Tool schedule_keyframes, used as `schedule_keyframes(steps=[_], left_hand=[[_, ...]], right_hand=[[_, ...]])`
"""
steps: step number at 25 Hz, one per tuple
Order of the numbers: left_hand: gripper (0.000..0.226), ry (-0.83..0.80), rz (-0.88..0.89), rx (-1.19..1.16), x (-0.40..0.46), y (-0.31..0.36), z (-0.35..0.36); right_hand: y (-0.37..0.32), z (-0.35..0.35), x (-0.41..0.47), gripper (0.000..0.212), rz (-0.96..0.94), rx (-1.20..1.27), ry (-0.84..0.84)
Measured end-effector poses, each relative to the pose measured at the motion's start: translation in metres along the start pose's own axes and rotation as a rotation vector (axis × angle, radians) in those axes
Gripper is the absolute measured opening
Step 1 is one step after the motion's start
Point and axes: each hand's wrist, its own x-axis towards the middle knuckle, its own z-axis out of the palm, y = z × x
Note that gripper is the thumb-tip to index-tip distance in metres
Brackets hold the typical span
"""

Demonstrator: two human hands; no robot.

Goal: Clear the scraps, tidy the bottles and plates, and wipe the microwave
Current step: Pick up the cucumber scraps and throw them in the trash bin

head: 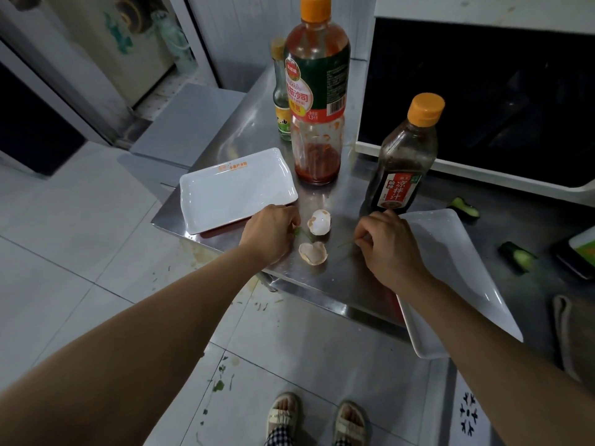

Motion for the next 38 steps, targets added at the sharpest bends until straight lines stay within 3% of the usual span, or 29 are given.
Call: schedule_keyframes(steps=[6, 12, 21, 38], left_hand=[[0.024, 0.047, 0.091, -0.07, 0.002, 0.002, -0.008], [0.019, -0.06, -0.06, -0.083, 0.005, 0.006, 0.003], [0.019, -0.068, 0.053, -0.078, 0.012, 0.004, 0.001], [0.022, -0.024, -0.041, -0.141, 0.001, 0.006, -0.017]], right_hand=[[-0.005, -0.006, 0.003, 0.008, 0.021, 0.011, 0.025], [-0.003, -0.003, 0.003, 0.007, 0.041, 0.024, 0.017], [0.0, -0.003, 0.004, 0.007, 0.065, 0.035, 0.027], [-0.003, -0.016, -0.004, 0.002, 0.095, 0.075, 0.084]])
